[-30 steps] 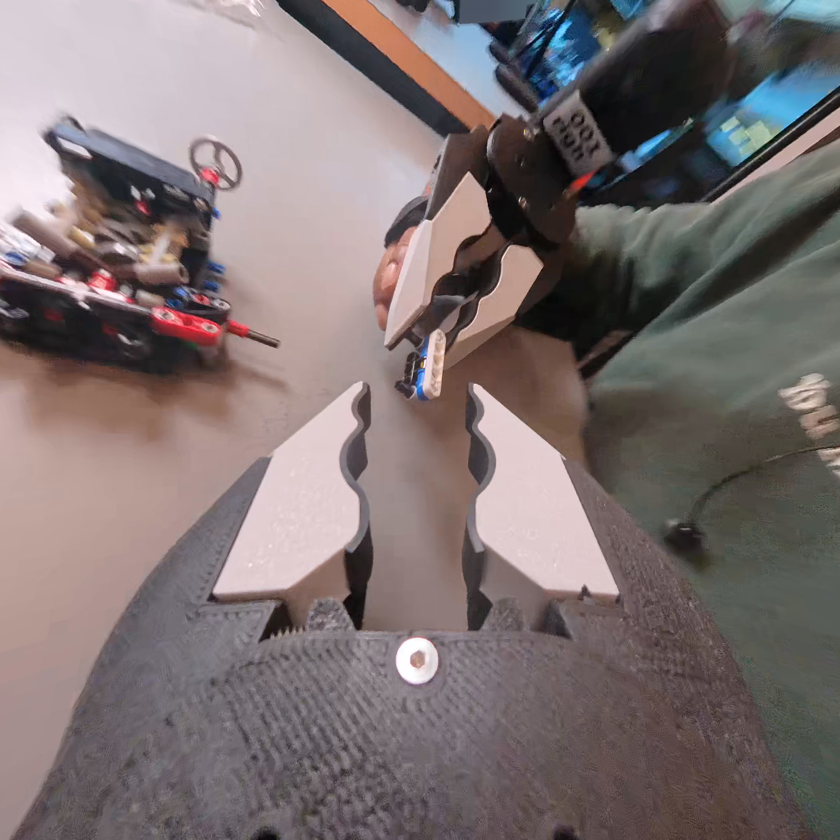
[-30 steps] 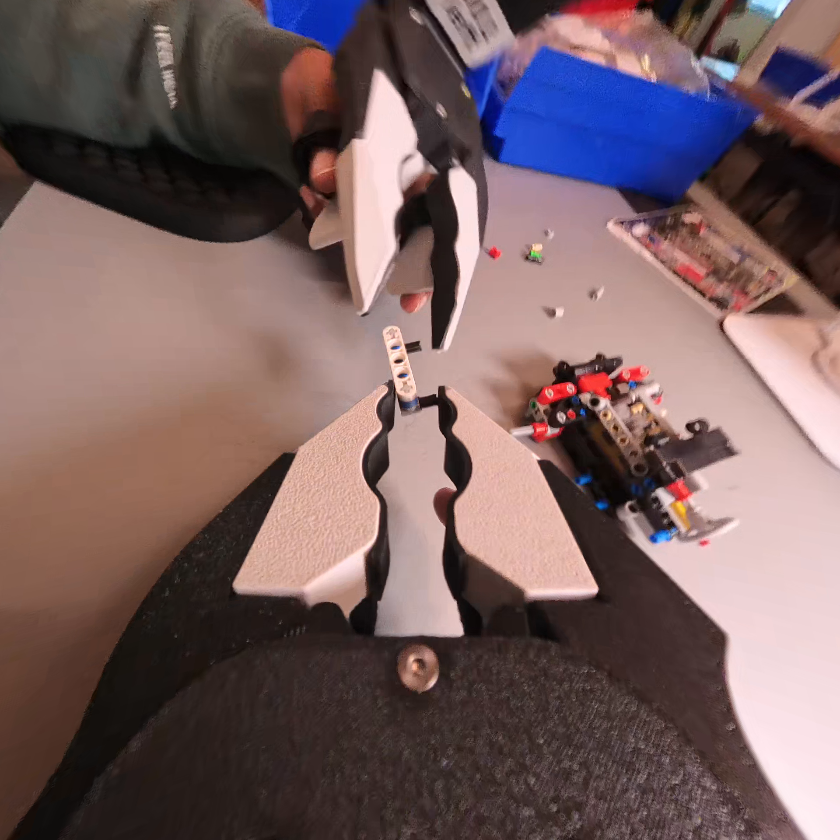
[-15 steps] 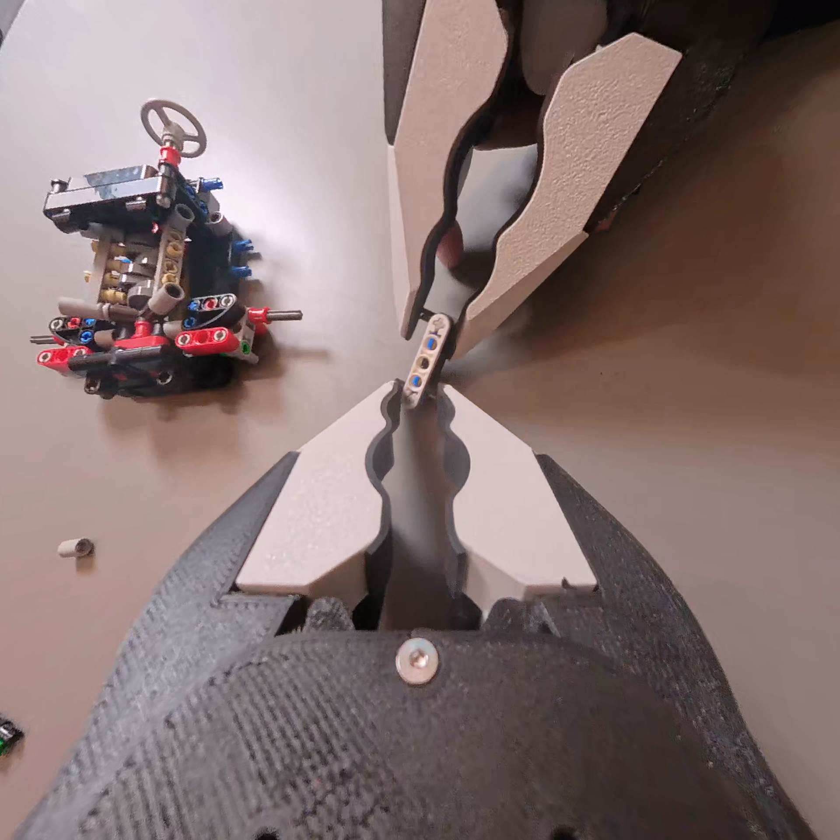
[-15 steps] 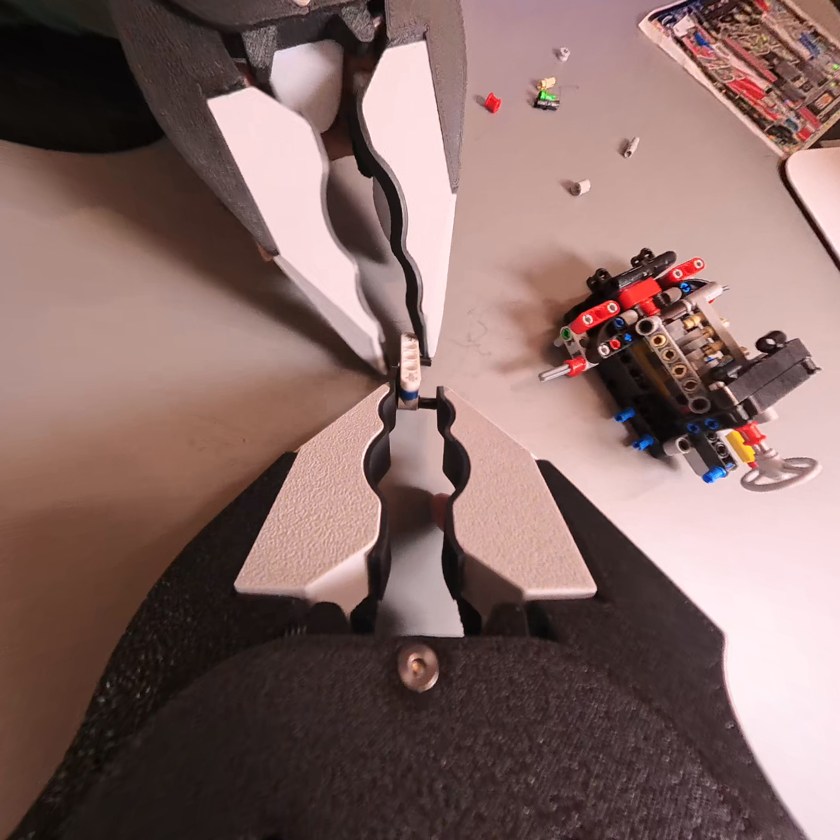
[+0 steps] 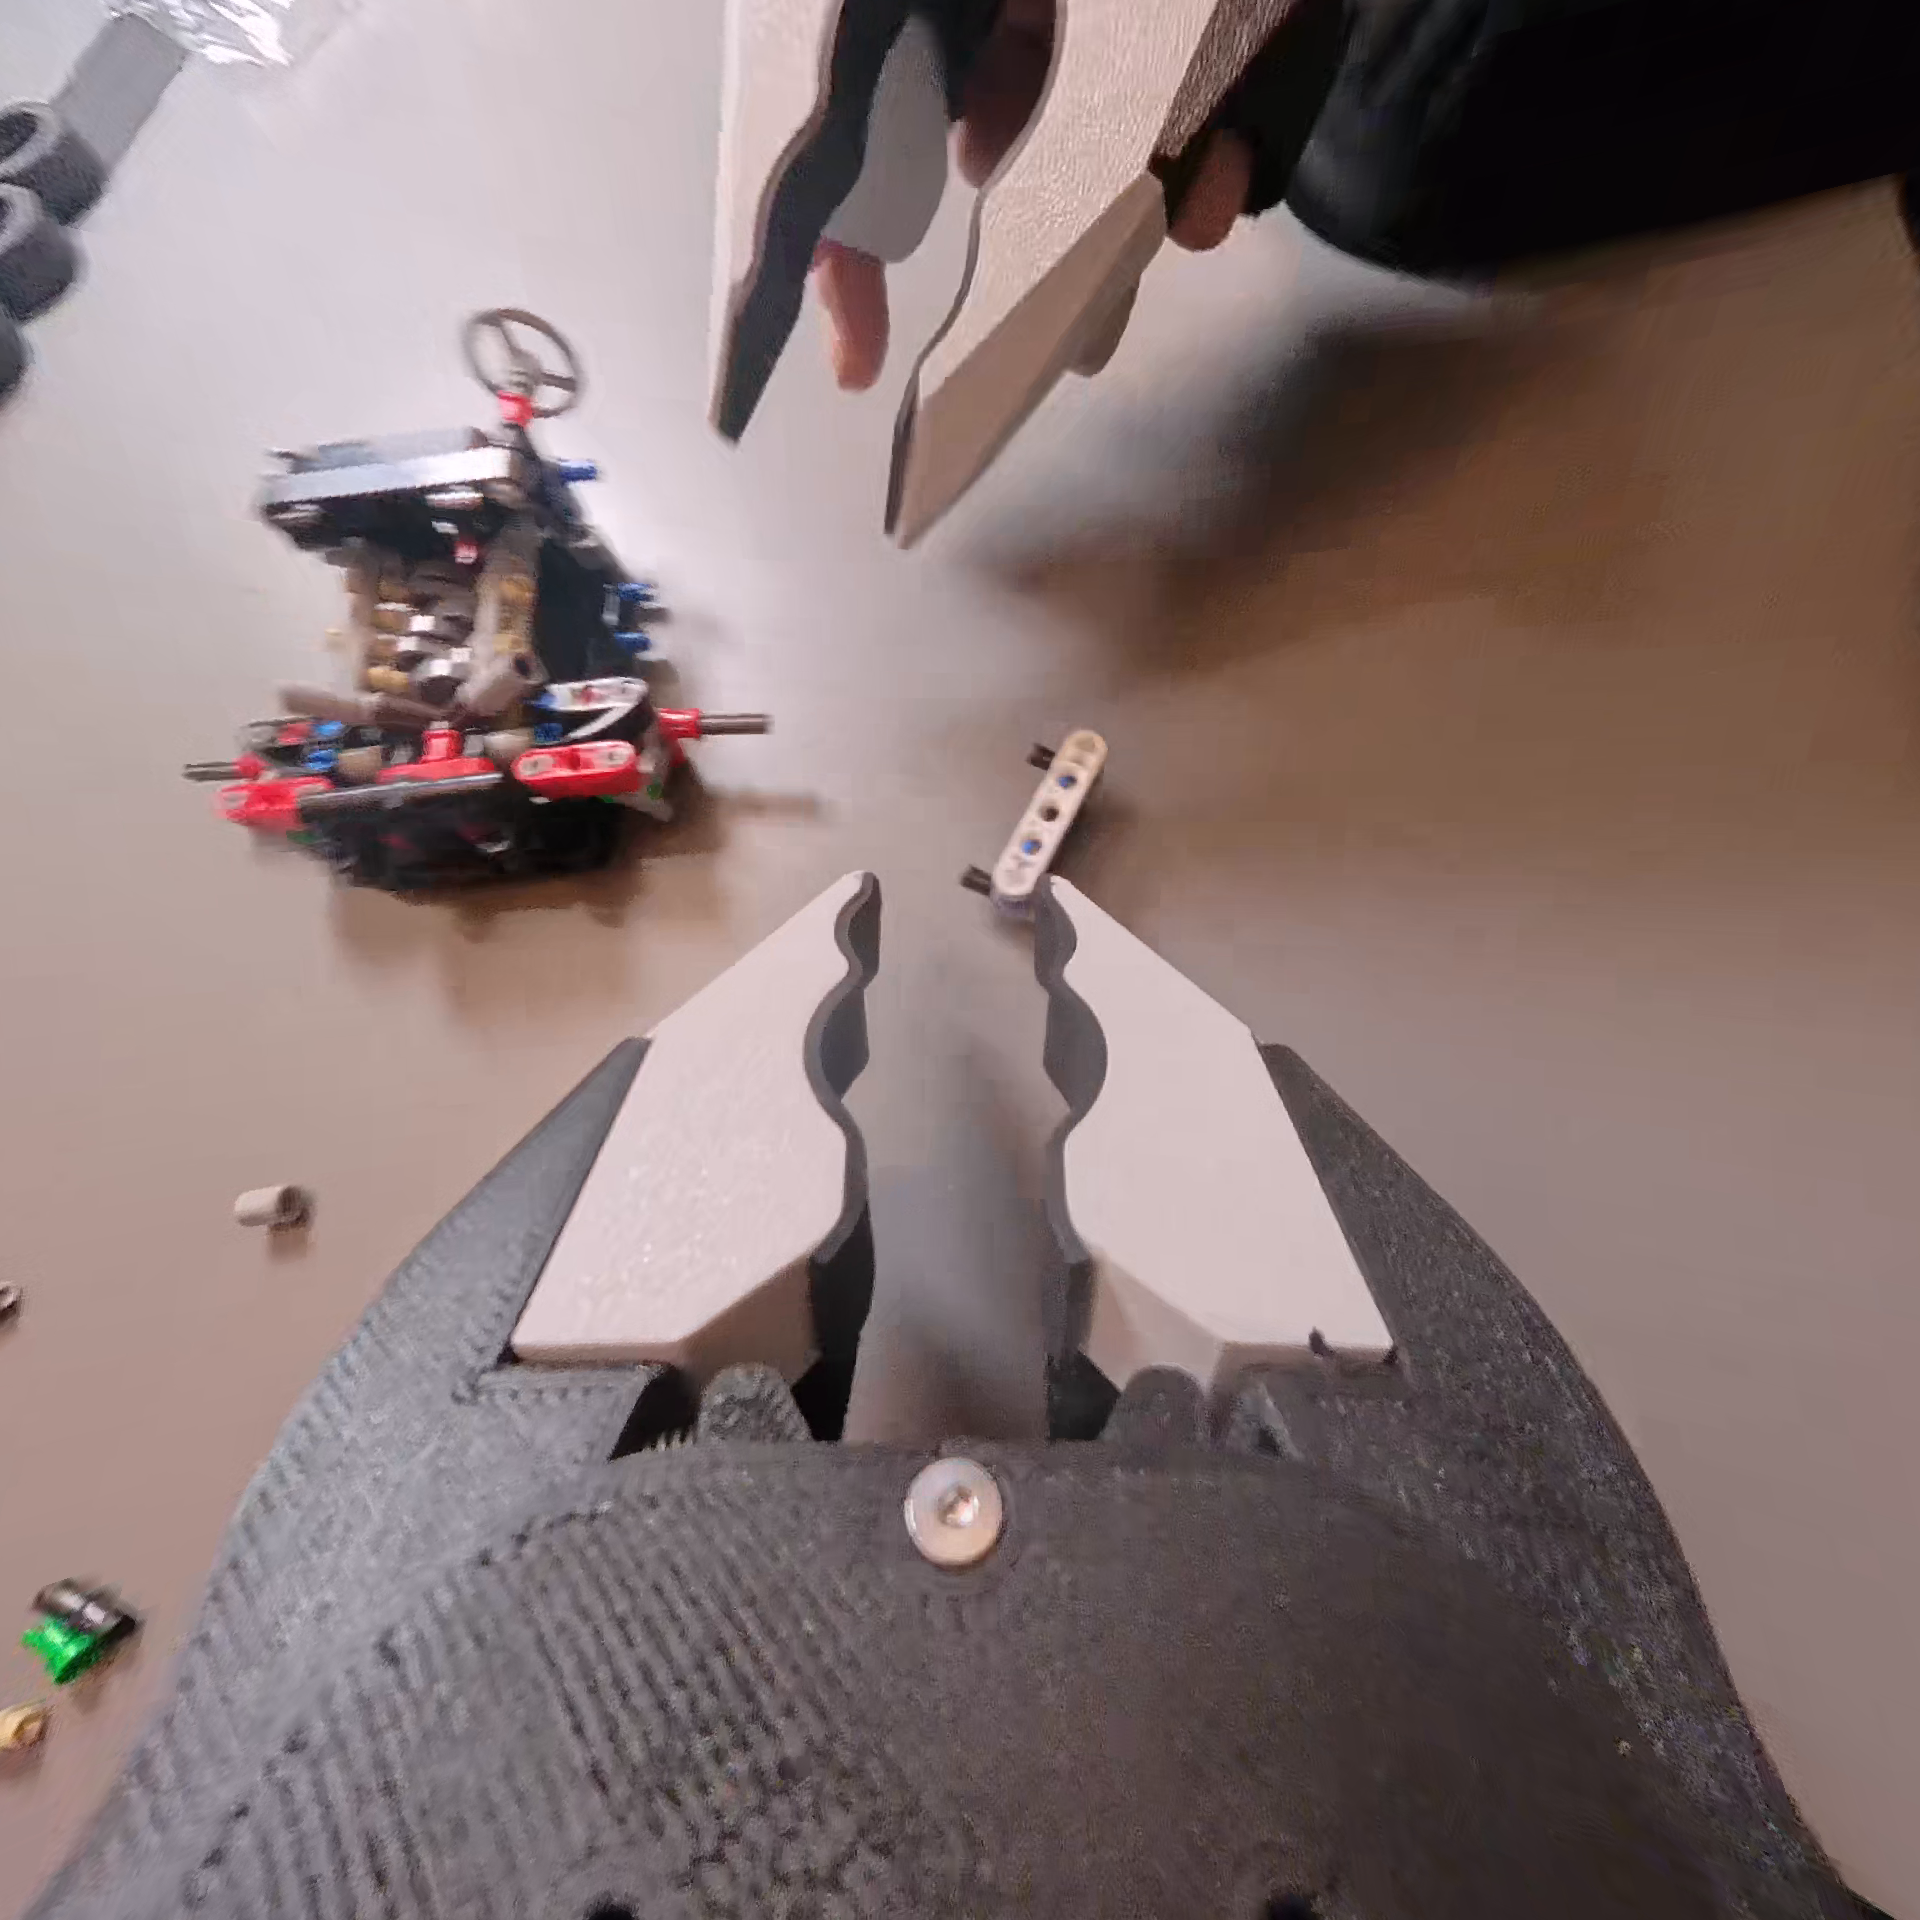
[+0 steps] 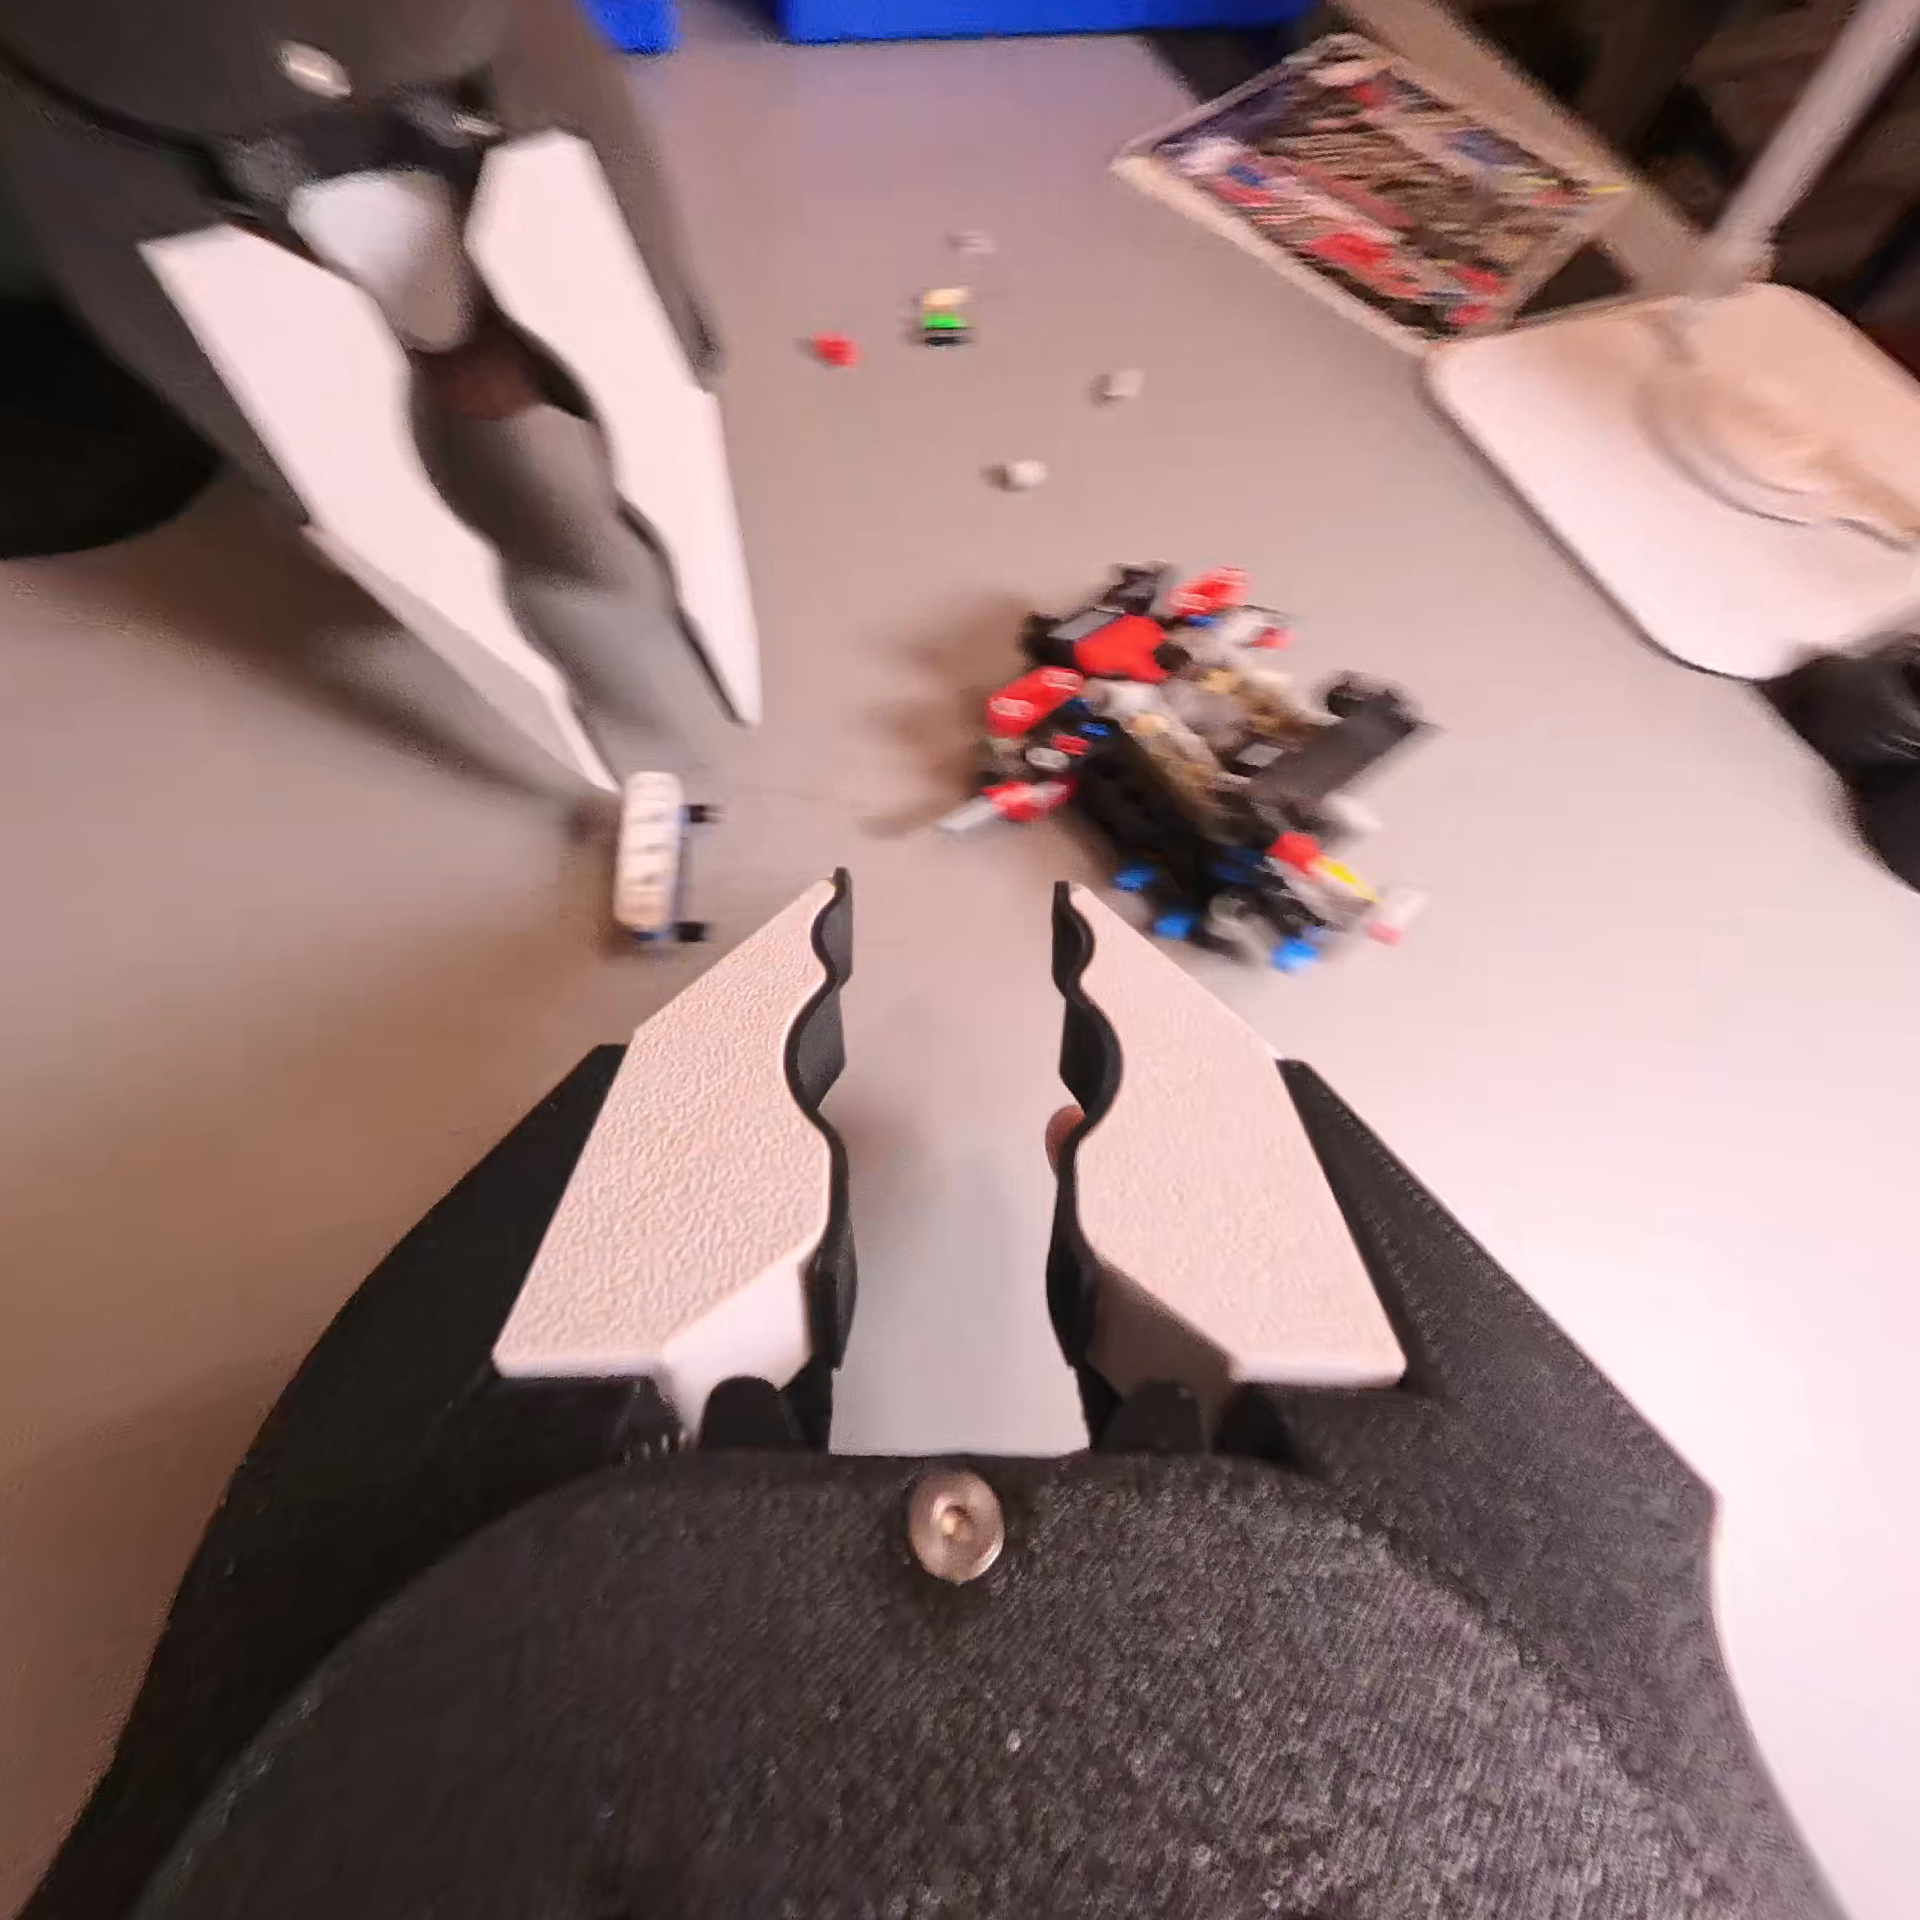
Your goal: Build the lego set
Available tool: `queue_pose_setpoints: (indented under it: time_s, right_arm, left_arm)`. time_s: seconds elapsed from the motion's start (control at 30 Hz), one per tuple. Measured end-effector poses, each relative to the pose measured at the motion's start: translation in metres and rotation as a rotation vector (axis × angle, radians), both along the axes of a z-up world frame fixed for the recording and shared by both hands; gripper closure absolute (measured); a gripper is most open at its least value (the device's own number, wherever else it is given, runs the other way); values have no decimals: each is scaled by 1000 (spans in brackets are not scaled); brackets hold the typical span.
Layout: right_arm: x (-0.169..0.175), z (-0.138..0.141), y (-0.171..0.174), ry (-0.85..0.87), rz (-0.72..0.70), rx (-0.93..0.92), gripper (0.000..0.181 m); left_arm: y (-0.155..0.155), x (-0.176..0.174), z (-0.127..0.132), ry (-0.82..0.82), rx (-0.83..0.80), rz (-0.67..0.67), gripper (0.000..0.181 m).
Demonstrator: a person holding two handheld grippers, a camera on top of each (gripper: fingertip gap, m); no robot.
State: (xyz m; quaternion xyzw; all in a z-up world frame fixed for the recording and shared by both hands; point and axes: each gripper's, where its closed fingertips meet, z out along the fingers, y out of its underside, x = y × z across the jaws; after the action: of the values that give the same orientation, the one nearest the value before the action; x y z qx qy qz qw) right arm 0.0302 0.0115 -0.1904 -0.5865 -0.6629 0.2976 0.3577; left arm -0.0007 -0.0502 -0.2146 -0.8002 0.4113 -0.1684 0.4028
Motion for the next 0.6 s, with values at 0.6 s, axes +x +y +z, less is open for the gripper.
queue_pose_setpoints:
  time_s: [0.6]
  right_arm:
    - [-15,-32,86,-133,-113,91,161]
  left_arm:
    - [80,-28,-7,-141,-172,71,120]
